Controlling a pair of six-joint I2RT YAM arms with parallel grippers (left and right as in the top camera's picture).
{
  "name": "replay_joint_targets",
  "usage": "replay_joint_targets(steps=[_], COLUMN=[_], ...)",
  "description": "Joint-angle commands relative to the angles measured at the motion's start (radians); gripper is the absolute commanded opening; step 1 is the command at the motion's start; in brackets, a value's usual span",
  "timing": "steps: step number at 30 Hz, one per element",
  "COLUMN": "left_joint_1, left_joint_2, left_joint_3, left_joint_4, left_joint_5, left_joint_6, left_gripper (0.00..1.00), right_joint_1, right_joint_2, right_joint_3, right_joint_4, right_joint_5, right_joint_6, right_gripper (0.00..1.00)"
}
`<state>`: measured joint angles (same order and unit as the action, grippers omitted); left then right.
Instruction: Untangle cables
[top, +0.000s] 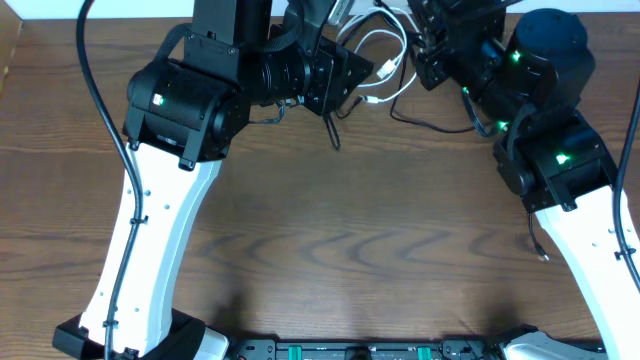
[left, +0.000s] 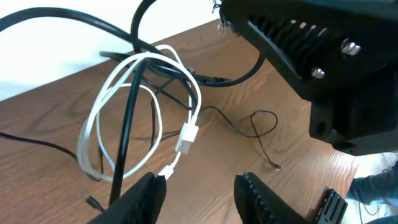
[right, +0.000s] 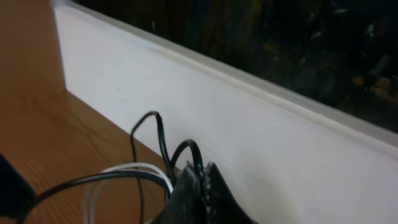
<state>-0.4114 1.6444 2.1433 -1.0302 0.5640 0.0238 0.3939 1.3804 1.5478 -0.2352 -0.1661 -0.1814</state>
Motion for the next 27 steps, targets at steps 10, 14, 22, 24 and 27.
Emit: replay_joint_targets(steps=[10,14,22,24,27], left_joint_1=[0.000,0.000,0.000,0.000,0.000], left_joint_2=[-0.012,-0.012,-0.012,-0.012,-0.012], left_joint_3=[0.021,0.021,0.021,0.021,0.021], left_joint_4=[-0.005,-0.005,0.002,0.002,0.002], left_joint_5=[-0.076,-0.109,-0.232,-0.293,-0.349], left_joint_6=[0.003,0.003,0.039,0.053,0.076], left_gripper=[0.15,0.54,0.62,0.62,0.62], right_joint_1=[0.000,0.000,0.000,0.000,0.000], right_joint_2=[-0.022,-0.024,-0.024,-0.024,-0.024], right_joint_3=[0.009,0.009,0.009,0.009,0.009], right_joint_4=[0.061,0.066,0.059,0.059,0.059], right_joint_5=[-0.168,-0.178,-0.256,-0.283,-0.298], right_joint_6=[0.125,0.125,0.140,0.141,0.144], right_gripper=[0.01,0.01,0.01,0.01,0.01])
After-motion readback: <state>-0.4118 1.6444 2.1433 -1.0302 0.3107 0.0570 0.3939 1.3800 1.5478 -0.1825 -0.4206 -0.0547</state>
